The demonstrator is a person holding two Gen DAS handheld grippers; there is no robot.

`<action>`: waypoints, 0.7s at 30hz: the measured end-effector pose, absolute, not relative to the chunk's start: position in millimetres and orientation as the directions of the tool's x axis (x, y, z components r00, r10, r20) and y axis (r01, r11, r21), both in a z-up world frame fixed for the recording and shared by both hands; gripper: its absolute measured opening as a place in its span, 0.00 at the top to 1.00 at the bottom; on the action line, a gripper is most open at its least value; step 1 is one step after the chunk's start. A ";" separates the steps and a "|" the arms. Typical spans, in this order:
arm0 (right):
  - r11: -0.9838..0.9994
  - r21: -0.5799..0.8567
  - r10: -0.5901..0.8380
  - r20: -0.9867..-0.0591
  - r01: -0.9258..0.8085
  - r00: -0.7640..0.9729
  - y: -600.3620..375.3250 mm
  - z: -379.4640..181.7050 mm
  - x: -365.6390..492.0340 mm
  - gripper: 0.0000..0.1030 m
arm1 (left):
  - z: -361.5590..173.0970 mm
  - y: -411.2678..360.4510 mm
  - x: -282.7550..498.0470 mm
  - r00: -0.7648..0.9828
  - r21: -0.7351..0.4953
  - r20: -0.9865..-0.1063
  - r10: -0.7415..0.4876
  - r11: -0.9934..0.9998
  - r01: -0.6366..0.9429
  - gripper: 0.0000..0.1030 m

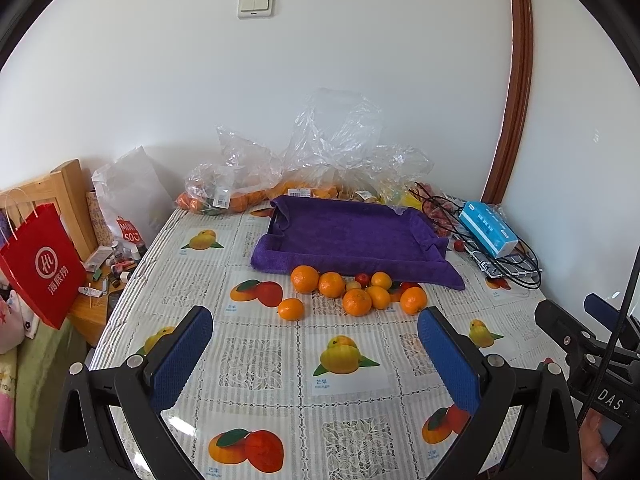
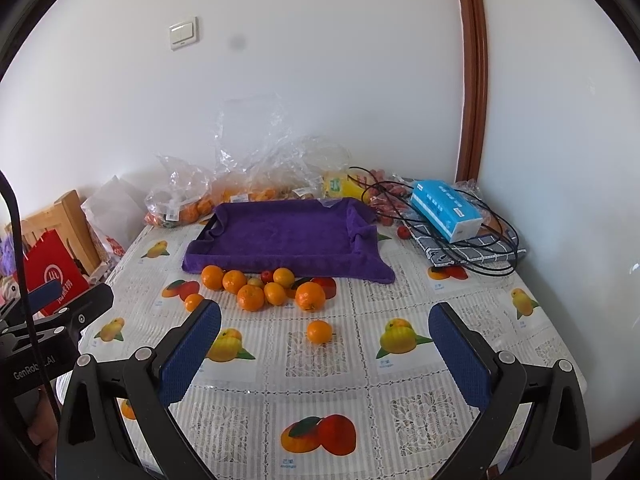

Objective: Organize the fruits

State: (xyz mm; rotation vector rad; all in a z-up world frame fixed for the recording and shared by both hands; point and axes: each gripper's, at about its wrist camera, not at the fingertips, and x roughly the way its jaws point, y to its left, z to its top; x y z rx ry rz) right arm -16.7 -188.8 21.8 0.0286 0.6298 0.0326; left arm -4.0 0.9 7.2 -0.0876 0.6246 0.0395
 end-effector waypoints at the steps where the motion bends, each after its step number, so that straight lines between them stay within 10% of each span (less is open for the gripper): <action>1: 0.999 0.039 0.041 -0.588 -0.022 0.808 -188.7 22.0 -16.6 0.00 | 7.3 1.0 -4.0 0.811 -0.070 -0.585 0.011 0.996 -0.064 0.00; 21: 0.999 0.035 0.041 -0.579 -0.025 0.814 -186.0 25.9 -19.8 0.00 | 12.4 -0.2 -2.4 0.811 -0.071 -0.585 0.010 0.996 -0.063 0.00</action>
